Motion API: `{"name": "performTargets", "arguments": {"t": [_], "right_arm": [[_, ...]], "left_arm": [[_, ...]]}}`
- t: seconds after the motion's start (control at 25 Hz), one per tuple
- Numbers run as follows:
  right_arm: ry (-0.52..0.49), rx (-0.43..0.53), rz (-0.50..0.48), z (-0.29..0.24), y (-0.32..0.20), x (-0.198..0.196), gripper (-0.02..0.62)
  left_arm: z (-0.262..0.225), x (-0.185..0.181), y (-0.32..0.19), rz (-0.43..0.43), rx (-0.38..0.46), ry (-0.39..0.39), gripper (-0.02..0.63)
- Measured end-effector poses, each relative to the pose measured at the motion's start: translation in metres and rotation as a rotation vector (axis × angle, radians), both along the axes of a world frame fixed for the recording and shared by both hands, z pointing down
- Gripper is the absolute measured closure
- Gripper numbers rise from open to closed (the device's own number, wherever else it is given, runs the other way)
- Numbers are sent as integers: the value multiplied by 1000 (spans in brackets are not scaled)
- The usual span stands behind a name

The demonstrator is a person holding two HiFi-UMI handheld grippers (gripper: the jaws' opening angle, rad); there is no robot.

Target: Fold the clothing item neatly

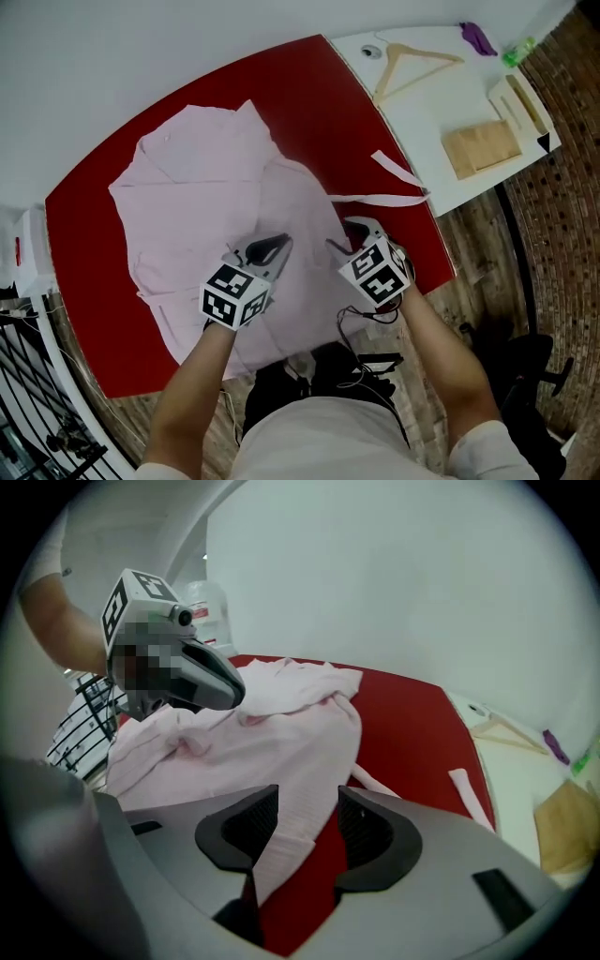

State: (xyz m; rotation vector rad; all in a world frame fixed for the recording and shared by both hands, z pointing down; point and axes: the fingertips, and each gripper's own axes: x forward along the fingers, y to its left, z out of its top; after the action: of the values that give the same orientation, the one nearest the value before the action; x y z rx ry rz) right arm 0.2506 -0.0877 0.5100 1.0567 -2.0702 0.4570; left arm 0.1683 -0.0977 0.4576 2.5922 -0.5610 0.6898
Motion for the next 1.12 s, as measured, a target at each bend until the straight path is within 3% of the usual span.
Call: {"name": "performTargets", "arguments": {"t": [0.4, 0.64, 0.88, 1.12], "right_arm": [[97, 23, 212, 6, -11, 116, 399], [209, 73, 299, 3, -21, 176, 400], [326, 126, 285, 1, -46, 206, 399], [366, 85, 223, 19, -67, 206, 400]], "left_arm": [[-10, 81, -2, 132, 37, -6, 589], [-1, 124, -4, 215, 89, -68, 589], [21, 168, -10, 300, 139, -159, 586], [48, 194, -14, 394, 168, -293, 512]]}}
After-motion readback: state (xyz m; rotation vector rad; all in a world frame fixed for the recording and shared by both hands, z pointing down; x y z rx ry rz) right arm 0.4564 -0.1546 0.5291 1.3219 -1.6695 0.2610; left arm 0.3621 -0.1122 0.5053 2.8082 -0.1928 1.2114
